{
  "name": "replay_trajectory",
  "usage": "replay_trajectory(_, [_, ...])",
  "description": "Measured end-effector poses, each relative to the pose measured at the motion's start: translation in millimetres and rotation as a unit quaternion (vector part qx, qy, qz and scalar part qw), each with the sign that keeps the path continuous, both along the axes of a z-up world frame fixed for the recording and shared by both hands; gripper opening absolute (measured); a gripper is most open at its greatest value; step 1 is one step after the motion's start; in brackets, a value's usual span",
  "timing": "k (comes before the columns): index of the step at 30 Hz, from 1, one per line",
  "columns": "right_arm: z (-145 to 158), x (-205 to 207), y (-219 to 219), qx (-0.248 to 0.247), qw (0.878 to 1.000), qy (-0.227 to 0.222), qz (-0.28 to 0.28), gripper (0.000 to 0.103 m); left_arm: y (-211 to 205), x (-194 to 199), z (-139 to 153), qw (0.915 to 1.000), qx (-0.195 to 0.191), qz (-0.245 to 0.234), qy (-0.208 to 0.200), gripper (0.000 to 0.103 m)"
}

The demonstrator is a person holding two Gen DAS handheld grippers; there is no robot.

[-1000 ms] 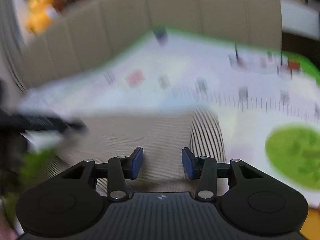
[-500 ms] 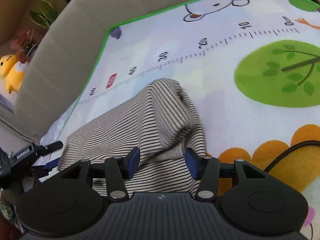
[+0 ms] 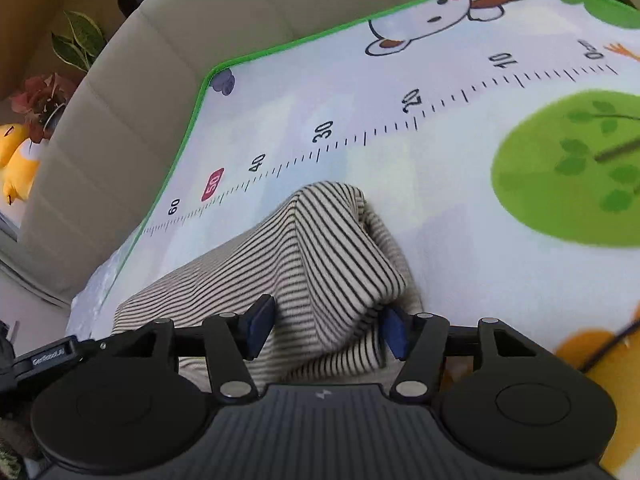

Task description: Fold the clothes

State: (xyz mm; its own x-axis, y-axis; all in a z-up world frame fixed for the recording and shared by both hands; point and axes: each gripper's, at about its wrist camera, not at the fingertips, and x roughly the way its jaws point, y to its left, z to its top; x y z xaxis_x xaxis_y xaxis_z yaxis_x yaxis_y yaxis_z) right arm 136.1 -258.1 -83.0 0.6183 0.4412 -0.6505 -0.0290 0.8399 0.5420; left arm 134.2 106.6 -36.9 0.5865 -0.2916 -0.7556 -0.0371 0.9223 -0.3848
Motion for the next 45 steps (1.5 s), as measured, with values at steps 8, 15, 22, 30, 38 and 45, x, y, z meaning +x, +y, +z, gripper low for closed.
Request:
replay_trajectory(8, [5, 5, 27, -0.099, 0.993, -0.033, 0.046, 0.030, -8, 5, -9, 0.9998, 0.001, -0.018, 0.001, 0.050])
replay_trajectory(15, [48, -22, 14, -0.074, 0.994, -0.057, 0.061, 0.021, -12, -18, 32, 0.9994, 0.017, -0.029, -0.001, 0.028])
replay_trajectory(22, [78, -62, 0, -0.051, 0.993, -0.076, 0.074, 0.021, -15, -70, 70, 0.9982, 0.030, -0.051, -0.016, 0.028])
replay_trajectory(30, [38, -99, 6, -0.082, 0.992, -0.029, 0.094, 0.021, -26, -100, 48, 0.9937, 0.093, -0.052, 0.034, 0.030])
replay_trajectory(38, [20, -105, -3, -0.107, 0.988, -0.003, 0.115, 0.038, -30, -105, 45, 0.9849, 0.160, -0.028, 0.059, 0.052])
replay_trajectory(45, [58, -111, -26, -0.142, 0.983, -0.097, 0.056, 0.053, -33, -128, 70, 0.9956, 0.063, -0.027, 0.063, 0.078])
